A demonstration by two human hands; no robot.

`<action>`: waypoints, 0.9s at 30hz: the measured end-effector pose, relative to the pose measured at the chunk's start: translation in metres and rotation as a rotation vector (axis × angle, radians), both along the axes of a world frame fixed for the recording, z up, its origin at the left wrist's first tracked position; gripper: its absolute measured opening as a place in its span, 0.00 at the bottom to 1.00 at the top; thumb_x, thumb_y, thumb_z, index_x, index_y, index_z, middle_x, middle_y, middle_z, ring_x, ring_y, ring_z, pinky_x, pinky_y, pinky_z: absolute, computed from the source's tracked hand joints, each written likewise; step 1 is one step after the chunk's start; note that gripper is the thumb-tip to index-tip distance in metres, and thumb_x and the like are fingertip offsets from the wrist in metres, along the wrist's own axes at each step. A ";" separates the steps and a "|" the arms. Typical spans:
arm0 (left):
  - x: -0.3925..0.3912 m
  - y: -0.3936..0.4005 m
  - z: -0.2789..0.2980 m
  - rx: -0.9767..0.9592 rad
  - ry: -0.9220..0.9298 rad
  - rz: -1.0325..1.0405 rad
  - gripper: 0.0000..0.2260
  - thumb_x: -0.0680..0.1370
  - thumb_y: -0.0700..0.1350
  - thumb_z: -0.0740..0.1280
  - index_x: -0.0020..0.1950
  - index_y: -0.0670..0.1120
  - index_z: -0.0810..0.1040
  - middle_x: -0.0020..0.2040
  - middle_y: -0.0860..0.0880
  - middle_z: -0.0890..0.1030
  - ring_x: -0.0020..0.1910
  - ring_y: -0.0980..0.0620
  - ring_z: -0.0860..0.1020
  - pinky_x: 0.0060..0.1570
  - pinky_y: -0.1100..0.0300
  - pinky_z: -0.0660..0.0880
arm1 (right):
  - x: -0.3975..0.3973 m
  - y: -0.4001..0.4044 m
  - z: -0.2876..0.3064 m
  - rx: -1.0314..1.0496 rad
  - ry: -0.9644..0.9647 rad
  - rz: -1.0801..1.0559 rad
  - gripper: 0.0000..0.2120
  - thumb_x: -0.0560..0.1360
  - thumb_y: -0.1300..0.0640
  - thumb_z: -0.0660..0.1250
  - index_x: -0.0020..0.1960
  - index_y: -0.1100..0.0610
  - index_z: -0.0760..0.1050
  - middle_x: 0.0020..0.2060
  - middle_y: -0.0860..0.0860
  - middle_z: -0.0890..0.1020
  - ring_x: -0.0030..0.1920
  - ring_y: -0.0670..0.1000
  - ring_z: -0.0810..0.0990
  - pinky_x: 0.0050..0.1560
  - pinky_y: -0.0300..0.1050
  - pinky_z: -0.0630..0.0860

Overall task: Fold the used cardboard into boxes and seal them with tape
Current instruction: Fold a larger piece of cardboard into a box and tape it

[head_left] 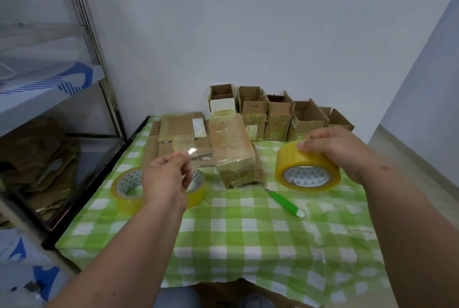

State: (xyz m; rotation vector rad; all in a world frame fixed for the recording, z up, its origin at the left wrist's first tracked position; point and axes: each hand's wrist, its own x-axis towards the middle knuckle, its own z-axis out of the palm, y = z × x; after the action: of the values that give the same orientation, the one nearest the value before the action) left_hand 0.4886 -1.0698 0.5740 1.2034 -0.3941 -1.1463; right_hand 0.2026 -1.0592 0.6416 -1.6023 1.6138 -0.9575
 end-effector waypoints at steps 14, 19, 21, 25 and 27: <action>-0.014 -0.004 -0.022 0.051 -0.070 0.087 0.04 0.74 0.38 0.74 0.43 0.40 0.80 0.35 0.45 0.81 0.29 0.55 0.76 0.23 0.67 0.70 | 0.009 -0.042 0.018 0.010 0.325 -0.064 0.19 0.72 0.51 0.71 0.49 0.69 0.79 0.39 0.58 0.74 0.39 0.55 0.71 0.41 0.48 0.66; -0.022 -0.005 -0.024 0.041 -0.089 0.074 0.05 0.75 0.37 0.73 0.40 0.42 0.79 0.31 0.48 0.80 0.25 0.57 0.74 0.23 0.67 0.69 | 0.009 -0.046 0.016 0.005 0.404 -0.077 0.20 0.72 0.52 0.71 0.53 0.69 0.79 0.51 0.69 0.78 0.42 0.62 0.76 0.43 0.55 0.72; -0.023 -0.006 -0.026 0.034 -0.105 0.077 0.07 0.75 0.37 0.72 0.38 0.43 0.78 0.30 0.49 0.80 0.25 0.56 0.73 0.25 0.65 0.69 | 0.010 -0.048 0.012 0.020 0.426 -0.083 0.20 0.72 0.52 0.71 0.52 0.69 0.79 0.51 0.69 0.79 0.44 0.65 0.77 0.45 0.58 0.74; -0.024 -0.010 -0.030 0.027 -0.152 0.070 0.08 0.75 0.36 0.71 0.37 0.42 0.77 0.28 0.48 0.79 0.27 0.52 0.73 0.28 0.59 0.69 | 0.007 -0.056 0.001 0.084 0.449 -0.082 0.19 0.70 0.49 0.70 0.47 0.67 0.79 0.37 0.56 0.75 0.39 0.54 0.73 0.42 0.49 0.67; -0.023 -0.013 -0.033 0.043 -0.235 0.033 0.07 0.76 0.36 0.71 0.38 0.42 0.78 0.31 0.44 0.80 0.28 0.51 0.74 0.28 0.60 0.70 | 0.006 -0.060 -0.006 0.100 0.513 -0.081 0.18 0.70 0.47 0.69 0.42 0.64 0.79 0.35 0.54 0.76 0.39 0.55 0.75 0.42 0.49 0.69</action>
State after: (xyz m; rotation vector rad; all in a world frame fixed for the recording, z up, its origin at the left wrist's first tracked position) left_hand 0.4652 -1.0828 0.5405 1.3830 -0.5271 -0.9919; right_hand 0.2091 -1.1195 0.6360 -1.8199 2.0426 -0.5117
